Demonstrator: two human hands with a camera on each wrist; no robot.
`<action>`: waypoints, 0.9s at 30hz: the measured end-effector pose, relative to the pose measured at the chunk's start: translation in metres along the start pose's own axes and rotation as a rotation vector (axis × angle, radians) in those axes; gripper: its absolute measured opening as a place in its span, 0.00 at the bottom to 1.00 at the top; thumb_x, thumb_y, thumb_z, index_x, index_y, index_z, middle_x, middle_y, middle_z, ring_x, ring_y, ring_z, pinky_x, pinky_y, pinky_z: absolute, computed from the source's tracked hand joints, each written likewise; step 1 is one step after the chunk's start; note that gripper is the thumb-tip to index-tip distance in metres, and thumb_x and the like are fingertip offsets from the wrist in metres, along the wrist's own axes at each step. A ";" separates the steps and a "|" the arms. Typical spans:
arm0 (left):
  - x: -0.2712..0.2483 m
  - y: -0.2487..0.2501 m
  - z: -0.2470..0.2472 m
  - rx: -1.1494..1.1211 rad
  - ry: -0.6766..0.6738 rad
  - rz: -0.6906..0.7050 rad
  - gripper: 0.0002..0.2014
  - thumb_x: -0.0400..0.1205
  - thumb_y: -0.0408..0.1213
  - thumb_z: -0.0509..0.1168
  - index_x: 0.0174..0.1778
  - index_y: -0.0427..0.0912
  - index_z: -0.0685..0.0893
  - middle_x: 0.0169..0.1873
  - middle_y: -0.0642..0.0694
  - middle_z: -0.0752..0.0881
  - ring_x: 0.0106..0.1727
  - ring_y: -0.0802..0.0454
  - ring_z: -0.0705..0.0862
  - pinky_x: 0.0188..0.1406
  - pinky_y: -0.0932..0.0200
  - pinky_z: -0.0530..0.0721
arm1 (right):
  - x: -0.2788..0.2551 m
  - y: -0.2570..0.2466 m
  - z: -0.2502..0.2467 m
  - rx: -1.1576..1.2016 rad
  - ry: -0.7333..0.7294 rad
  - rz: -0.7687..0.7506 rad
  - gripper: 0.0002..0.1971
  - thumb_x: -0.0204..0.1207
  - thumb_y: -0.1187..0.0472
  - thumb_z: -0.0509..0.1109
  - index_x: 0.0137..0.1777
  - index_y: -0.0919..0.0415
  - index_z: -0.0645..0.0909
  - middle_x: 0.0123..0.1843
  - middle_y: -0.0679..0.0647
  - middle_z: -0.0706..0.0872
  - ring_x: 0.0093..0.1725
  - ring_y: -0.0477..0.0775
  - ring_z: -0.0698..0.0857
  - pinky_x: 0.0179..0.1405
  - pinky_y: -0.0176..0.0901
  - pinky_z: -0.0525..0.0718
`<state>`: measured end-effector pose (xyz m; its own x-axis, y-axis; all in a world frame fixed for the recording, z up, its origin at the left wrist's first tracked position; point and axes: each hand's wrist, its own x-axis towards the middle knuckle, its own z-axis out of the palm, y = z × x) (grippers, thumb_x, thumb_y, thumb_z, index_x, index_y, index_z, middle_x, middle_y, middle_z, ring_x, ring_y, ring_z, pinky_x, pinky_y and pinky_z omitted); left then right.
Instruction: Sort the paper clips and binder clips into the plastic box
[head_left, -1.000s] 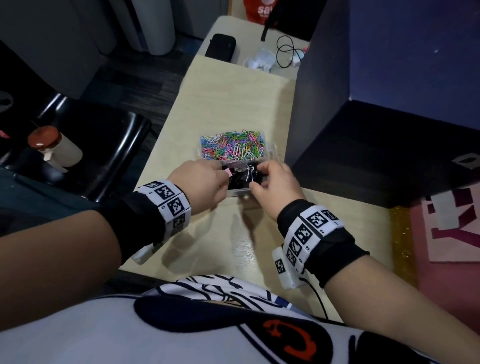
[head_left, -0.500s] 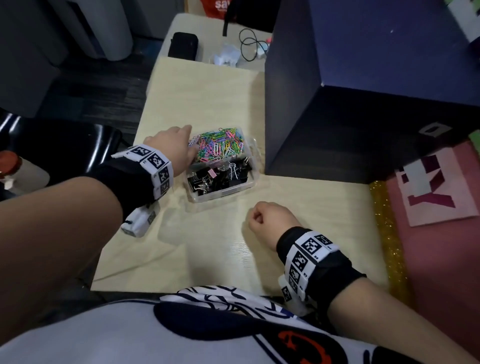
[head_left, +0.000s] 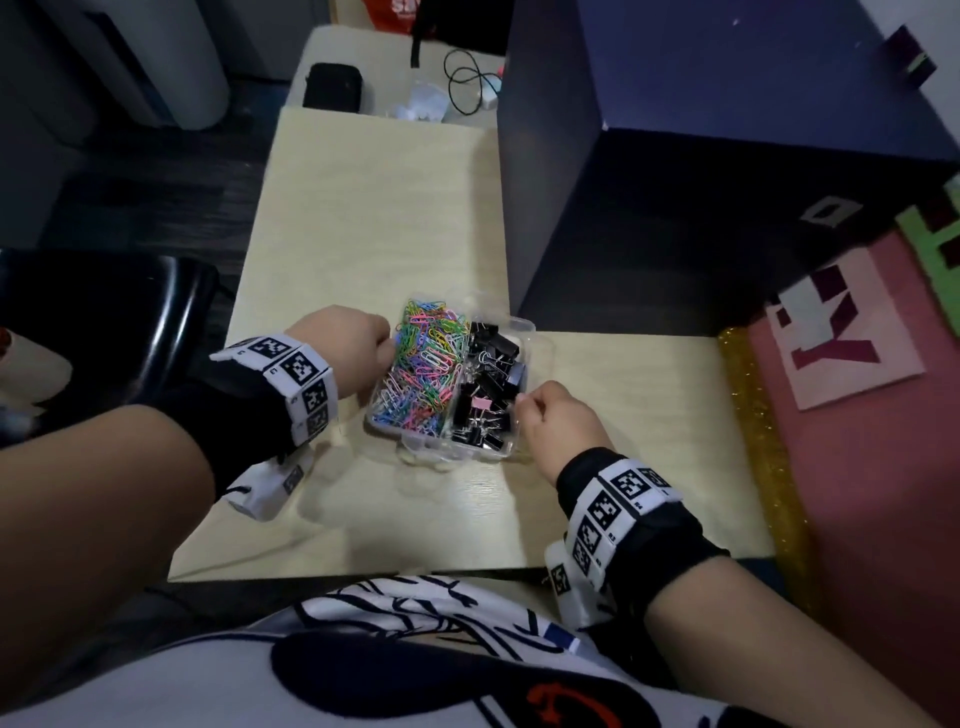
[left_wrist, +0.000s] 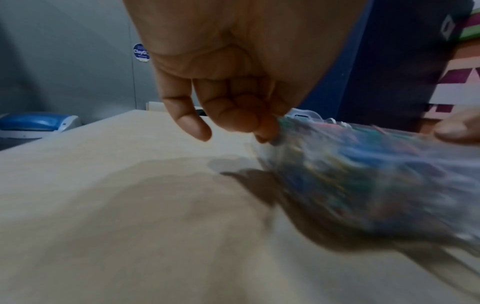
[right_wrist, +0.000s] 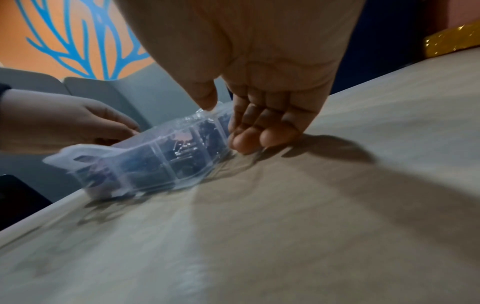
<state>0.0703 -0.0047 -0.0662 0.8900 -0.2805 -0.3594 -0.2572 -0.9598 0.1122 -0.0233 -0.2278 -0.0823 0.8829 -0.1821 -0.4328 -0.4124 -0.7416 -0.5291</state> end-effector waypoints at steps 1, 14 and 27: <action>-0.003 0.002 0.001 -0.004 -0.025 0.005 0.15 0.84 0.45 0.55 0.40 0.40 0.80 0.33 0.43 0.80 0.38 0.43 0.76 0.36 0.57 0.71 | 0.001 0.003 -0.004 -0.009 0.002 0.005 0.12 0.83 0.52 0.56 0.52 0.60 0.75 0.43 0.58 0.85 0.43 0.60 0.83 0.41 0.47 0.79; -0.026 0.049 0.014 -0.096 -0.173 -0.010 0.15 0.83 0.46 0.59 0.39 0.40 0.83 0.32 0.45 0.83 0.38 0.46 0.79 0.39 0.58 0.74 | 0.009 0.030 -0.051 -0.201 -0.158 0.029 0.09 0.78 0.52 0.59 0.45 0.57 0.74 0.39 0.53 0.79 0.41 0.57 0.78 0.34 0.42 0.71; -0.029 0.043 0.006 -0.152 -0.129 -0.094 0.15 0.85 0.52 0.55 0.46 0.46 0.82 0.36 0.50 0.88 0.42 0.48 0.81 0.47 0.56 0.79 | 0.023 0.030 -0.085 -0.304 -0.237 -0.052 0.18 0.82 0.46 0.58 0.54 0.60 0.78 0.49 0.58 0.86 0.46 0.58 0.83 0.50 0.48 0.82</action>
